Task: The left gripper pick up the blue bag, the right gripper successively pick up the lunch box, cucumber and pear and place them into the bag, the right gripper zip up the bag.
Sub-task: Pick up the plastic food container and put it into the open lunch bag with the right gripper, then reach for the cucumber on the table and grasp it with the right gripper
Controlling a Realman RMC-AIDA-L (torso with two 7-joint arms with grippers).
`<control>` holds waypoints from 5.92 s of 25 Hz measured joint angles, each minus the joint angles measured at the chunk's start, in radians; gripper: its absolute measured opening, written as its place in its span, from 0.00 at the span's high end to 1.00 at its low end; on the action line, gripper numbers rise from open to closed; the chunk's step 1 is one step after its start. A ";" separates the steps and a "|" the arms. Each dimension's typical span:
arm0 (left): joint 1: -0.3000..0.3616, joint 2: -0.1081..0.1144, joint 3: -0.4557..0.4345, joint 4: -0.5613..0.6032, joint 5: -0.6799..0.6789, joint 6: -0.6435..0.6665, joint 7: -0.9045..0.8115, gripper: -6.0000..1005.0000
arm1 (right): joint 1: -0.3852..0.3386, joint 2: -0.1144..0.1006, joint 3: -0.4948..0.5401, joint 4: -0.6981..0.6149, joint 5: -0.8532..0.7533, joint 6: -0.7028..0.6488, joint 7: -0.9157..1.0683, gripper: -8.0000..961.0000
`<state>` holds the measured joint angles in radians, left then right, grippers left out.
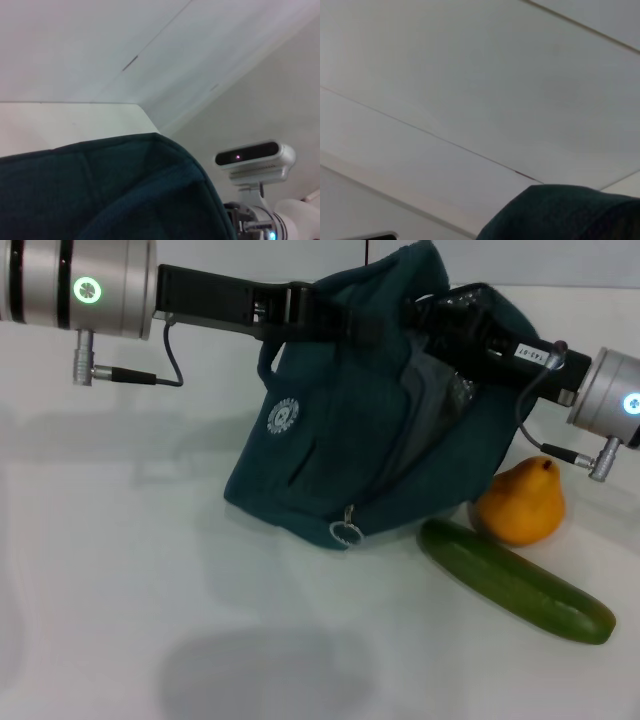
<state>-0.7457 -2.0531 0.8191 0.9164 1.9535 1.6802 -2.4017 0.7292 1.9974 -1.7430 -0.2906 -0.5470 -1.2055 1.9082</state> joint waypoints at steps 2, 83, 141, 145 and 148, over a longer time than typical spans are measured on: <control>0.000 0.002 0.000 0.000 0.001 -0.011 0.005 0.93 | 0.002 -0.005 0.000 0.000 0.000 0.000 -0.001 0.84; 0.038 0.028 -0.003 -0.002 0.011 -0.182 0.026 0.93 | 0.216 0.015 0.347 -0.803 -1.806 -0.580 0.725 0.29; 0.039 0.021 -0.003 -0.002 0.005 -0.210 0.048 0.93 | 0.263 0.030 -0.044 -0.703 -1.866 -0.360 0.750 0.29; 0.042 0.021 -0.002 -0.002 0.005 -0.210 0.049 0.93 | 0.265 0.030 -0.064 -0.696 -1.858 -0.352 0.751 0.29; 0.044 0.019 -0.002 -0.002 0.005 -0.210 0.049 0.93 | 0.266 0.030 -0.070 -0.695 -1.857 -0.350 0.753 0.29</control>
<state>-0.7020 -2.0338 0.8176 0.9142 1.9586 1.4703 -2.3531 0.9956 2.0278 -1.8126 -0.9853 -2.4035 -1.5557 2.6614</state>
